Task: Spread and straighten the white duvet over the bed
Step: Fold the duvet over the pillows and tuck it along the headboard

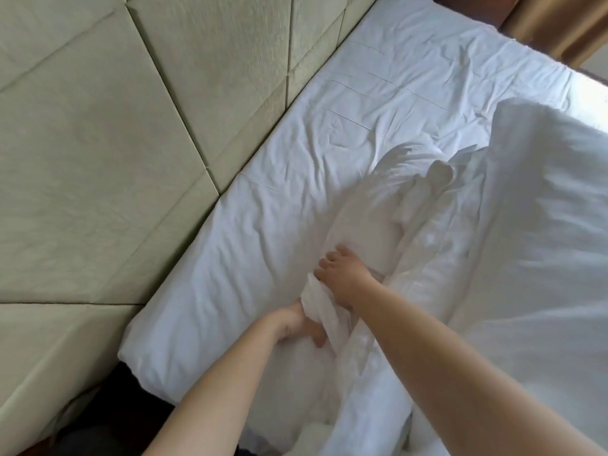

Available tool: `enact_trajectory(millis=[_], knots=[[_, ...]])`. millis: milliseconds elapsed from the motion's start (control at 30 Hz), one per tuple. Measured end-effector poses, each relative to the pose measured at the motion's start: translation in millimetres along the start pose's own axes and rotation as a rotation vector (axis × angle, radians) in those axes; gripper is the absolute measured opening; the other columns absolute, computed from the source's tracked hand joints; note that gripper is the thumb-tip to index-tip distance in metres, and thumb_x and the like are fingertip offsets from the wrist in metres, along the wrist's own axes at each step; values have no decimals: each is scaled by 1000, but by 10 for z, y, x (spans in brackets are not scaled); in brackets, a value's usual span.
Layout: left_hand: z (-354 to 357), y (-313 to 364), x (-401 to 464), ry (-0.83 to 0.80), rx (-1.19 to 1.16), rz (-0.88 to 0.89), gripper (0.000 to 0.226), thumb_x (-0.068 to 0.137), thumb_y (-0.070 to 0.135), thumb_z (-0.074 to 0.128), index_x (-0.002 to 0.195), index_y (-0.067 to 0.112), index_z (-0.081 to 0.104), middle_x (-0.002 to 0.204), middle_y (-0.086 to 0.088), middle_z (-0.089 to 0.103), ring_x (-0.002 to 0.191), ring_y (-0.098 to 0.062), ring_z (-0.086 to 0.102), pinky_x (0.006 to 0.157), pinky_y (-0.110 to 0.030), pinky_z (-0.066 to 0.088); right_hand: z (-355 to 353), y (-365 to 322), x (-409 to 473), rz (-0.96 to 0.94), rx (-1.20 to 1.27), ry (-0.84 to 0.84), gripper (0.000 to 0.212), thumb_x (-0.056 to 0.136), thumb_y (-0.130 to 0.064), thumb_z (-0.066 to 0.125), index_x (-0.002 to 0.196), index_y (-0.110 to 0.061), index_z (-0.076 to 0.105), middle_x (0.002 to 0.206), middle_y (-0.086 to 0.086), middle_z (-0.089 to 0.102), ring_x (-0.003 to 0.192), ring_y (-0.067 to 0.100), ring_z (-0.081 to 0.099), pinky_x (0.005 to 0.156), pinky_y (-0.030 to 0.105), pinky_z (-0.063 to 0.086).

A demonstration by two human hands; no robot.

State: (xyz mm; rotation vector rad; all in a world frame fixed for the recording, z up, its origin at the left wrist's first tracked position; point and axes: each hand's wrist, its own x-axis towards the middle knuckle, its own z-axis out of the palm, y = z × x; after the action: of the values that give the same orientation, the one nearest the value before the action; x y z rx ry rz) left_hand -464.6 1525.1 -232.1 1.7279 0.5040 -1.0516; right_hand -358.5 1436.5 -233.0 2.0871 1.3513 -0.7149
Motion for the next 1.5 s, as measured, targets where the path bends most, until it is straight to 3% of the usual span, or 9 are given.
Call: enact_trajectory(millis=[233,400,500,567,733,1133,1267,1400,1500], knots=[[107,52,116,165,-206,-223,12,70,2,57,78,10,62,84,-7,62,78,-18,61,65,-24,45,39,-88,59,111,40,37,28,96,-8,40,101,-18,66,107,0,64,110,23,51,93,34,30],[-8,254,-81,188,-448,-205,6,73,7,62,77,11,65,68,-6,63,56,-17,59,53,-24,48,-315,-45,-188,221,3,81,25,93,-7,46,73,-17,57,93,1,68,93,22,60,80,33,33],[-240,484,-256,214,-454,-113,12,73,6,59,82,8,66,69,-5,62,63,-19,62,58,-25,48,-692,116,-264,291,42,210,43,44,-14,87,37,-19,45,47,0,59,50,15,59,60,26,27],[-485,624,-382,268,-425,-57,21,72,3,56,90,4,67,74,-7,61,76,-23,66,59,-24,46,-898,236,-226,328,58,352,45,14,-8,86,26,-21,44,31,-3,45,34,12,49,56,23,24],[-1210,603,-685,325,-441,-40,15,71,-8,53,71,6,59,64,-7,52,57,-19,52,43,-18,37,-1673,150,-22,360,-15,161,17,85,-8,57,85,-22,67,90,-7,67,90,17,61,75,29,27],[-2296,-177,-702,595,-297,-190,17,77,-2,53,62,4,48,61,-13,49,54,-21,50,55,-23,40,-2522,-407,881,146,20,425,25,92,-9,49,105,-23,65,102,-7,63,107,14,53,78,21,26],[-2467,-204,-531,558,-142,-209,18,69,2,57,54,8,47,61,-13,54,56,-24,53,48,-21,38,-2500,-356,1156,138,105,226,15,86,-12,55,81,-25,61,83,-11,62,68,12,44,74,28,25],[-2416,-611,-294,552,-57,-179,42,64,27,55,99,5,63,99,-19,67,95,-32,66,75,-34,52,-2110,-522,1691,165,110,218,8,55,-21,64,47,-24,63,46,-15,52,48,9,44,59,24,26],[-2342,-799,-105,583,37,-207,61,76,28,54,131,4,45,120,-17,58,108,-29,59,88,-32,49,-1861,-560,1902,60,176,299,17,78,-23,56,79,-24,72,78,-9,66,82,14,58,77,26,39]])
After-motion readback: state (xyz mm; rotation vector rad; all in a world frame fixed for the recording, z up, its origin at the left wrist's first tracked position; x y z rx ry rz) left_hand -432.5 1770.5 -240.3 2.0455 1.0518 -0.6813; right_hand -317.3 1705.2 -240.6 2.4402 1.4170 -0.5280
